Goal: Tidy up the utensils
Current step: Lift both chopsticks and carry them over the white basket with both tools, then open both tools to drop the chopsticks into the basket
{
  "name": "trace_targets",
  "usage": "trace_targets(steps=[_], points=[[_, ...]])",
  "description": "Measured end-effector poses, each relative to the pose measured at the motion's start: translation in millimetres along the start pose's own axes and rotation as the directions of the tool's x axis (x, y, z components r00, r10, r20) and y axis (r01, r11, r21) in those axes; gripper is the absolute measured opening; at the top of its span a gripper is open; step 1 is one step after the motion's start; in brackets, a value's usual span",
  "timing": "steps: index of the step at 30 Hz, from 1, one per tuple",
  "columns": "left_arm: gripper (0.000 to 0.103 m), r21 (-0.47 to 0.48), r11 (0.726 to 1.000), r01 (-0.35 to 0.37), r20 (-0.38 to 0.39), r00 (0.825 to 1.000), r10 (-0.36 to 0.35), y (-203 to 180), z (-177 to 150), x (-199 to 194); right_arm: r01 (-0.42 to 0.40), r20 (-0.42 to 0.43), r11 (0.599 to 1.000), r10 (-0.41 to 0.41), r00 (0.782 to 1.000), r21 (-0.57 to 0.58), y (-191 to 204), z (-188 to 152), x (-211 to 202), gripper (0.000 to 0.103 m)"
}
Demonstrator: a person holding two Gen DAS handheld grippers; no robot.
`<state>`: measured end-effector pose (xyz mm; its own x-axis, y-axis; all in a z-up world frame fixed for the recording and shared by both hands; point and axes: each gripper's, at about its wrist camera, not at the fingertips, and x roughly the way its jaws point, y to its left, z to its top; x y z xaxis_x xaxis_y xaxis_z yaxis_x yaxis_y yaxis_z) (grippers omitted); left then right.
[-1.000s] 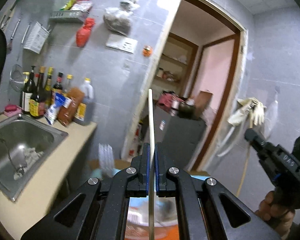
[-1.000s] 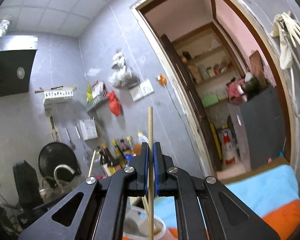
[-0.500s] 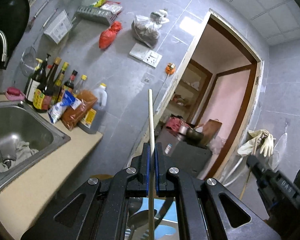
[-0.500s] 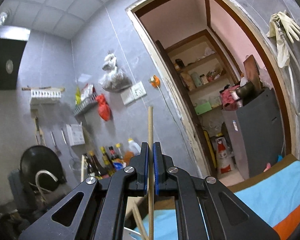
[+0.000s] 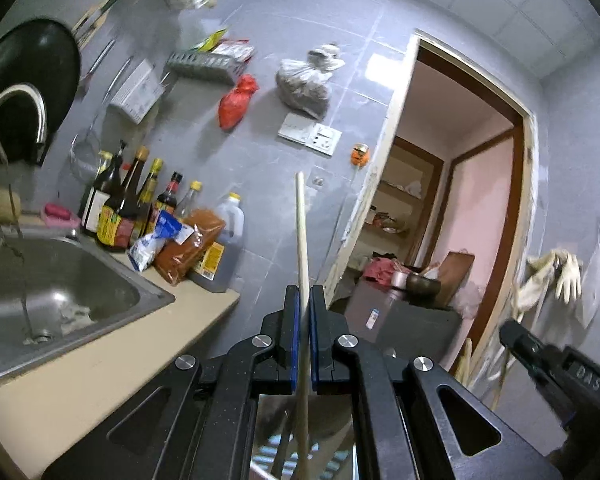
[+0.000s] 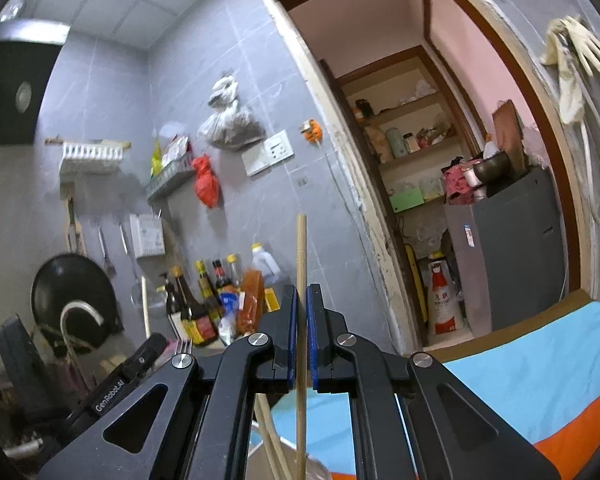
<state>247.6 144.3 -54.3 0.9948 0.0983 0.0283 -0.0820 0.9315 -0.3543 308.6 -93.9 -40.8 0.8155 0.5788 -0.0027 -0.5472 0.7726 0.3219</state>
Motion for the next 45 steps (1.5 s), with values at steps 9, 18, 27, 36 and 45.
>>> trace_targets(steps=[9,18,27,36,45], points=[[0.006,-0.056,0.996,0.07,-0.138,0.987,-0.077,3,-2,-7,-0.015,-0.118,1.0,0.014,0.993,-0.007,6,-7,0,0.007],[0.047,-0.093,0.99,0.103,-0.222,0.967,-0.122,-8,15,-22,0.033,-0.157,0.999,-0.026,0.987,0.037,5,8,-15,0.038],[0.083,0.015,0.999,0.05,-0.355,0.934,-0.042,-38,29,-40,0.142,-0.198,0.988,-0.127,0.972,0.064,-5,39,-59,0.081],[0.086,0.147,0.989,-0.002,-0.439,0.896,0.067,-64,25,-66,0.211,-0.242,0.977,-0.214,0.946,-0.04,-7,48,-106,0.103],[0.086,0.248,0.967,-0.056,-0.414,0.897,0.158,-88,33,-116,0.237,-0.268,0.962,-0.265,0.926,-0.131,7,52,-154,0.103]])
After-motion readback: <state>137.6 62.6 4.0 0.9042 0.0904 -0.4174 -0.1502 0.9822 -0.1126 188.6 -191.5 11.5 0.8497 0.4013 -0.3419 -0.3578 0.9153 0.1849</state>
